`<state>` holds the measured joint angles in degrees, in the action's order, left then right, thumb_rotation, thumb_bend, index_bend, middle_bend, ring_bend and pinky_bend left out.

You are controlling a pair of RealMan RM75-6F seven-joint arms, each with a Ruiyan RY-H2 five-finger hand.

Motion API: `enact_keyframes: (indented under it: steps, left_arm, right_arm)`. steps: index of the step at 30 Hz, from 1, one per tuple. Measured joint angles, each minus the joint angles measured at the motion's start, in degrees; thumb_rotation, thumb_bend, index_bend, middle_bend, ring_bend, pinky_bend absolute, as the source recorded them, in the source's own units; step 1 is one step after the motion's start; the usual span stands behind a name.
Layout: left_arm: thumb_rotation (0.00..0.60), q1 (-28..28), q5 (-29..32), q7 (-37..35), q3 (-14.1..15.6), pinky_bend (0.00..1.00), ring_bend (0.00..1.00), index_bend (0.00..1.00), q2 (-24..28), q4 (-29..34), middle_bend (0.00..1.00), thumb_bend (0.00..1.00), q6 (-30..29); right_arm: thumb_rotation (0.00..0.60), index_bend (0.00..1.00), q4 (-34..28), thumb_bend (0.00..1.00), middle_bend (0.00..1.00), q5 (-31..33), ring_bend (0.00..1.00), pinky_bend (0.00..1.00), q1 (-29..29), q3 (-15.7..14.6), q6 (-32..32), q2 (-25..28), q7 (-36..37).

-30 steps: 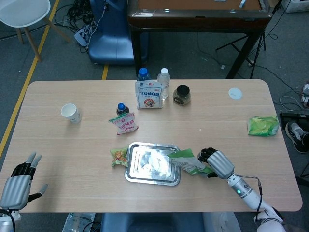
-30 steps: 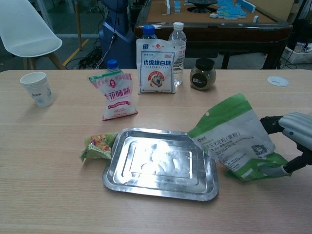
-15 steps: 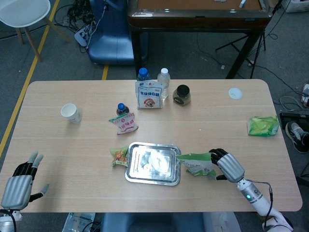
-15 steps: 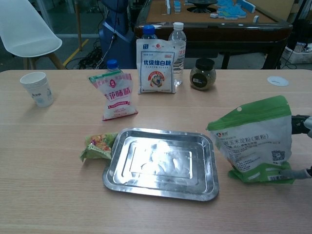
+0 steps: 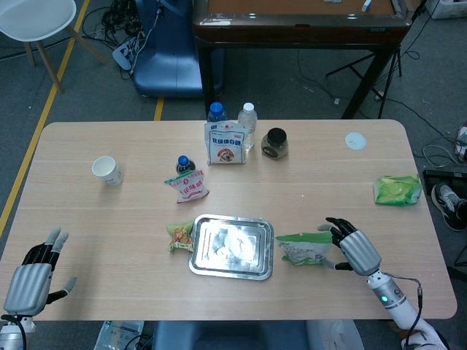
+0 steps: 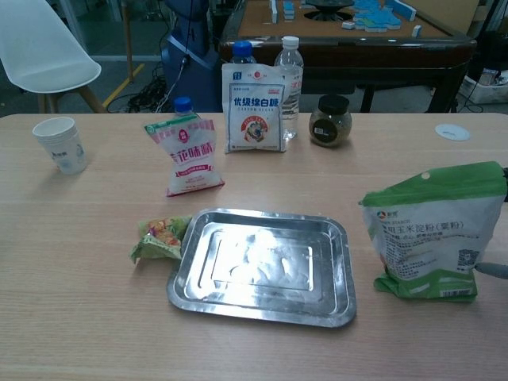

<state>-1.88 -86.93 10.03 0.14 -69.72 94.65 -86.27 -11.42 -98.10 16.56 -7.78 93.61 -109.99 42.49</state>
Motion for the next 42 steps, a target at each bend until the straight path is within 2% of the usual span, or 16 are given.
enact_keyframes:
  steps: [13, 20, 26, 36, 42]
  left_arm:
    - [0.600, -0.09, -0.49, 0.14, -0.26, 0.11, 0.12, 0.02, 0.95, 0.53, 0.00, 0.23, -0.53]
    - [0.600, -0.86, -0.39, -0.14, -0.98, 0.11, 0.12, 0.02, 1.37, 0.24, 0.00, 0.23, -0.05]
    - [0.600, -1.43, -0.39, -0.81, -1.31, 0.11, 0.12, 0.02, 1.08, -0.65, 0.00, 0.23, 0.35]
    - [0.600, -1.67, -0.22, -1.83, -1.48, 0.11, 0.12, 0.02, 1.05, -1.60, 0.00, 0.23, 0.37]
    - [0.600, -1.47, -0.10, -1.57, -1.65, 0.11, 0.12, 0.02, 1.52, -1.23, 0.00, 0.23, -0.31]
  right_arm:
    - [0.600, 0.42, -2.21, 0.01, 0.29, 0.14, 0.15, 0.20, -1.82, 0.07, 1.40, 2.29, -0.61]
    - [0.600, 0.41, -7.74, 0.02, 0.29, 1.00, 0.15, 0.20, -3.14, 0.49, 0.14, 6.19, -2.67]
    - [0.600, 0.40, -18.02, 0.03, 0.29, 1.71, 0.15, 0.20, -4.06, 1.00, -0.21, 11.97, -8.34]
    - [0.600, 0.40, -44.04, 0.03, 0.29, 3.57, 0.15, 0.20, -5.07, 2.56, -1.66, 25.11, -21.32]
    - [0.600, 0.39, -56.08, 0.05, 0.29, 5.50, 0.15, 0.20, -5.98, 3.85, -2.78, 32.22, -28.89]
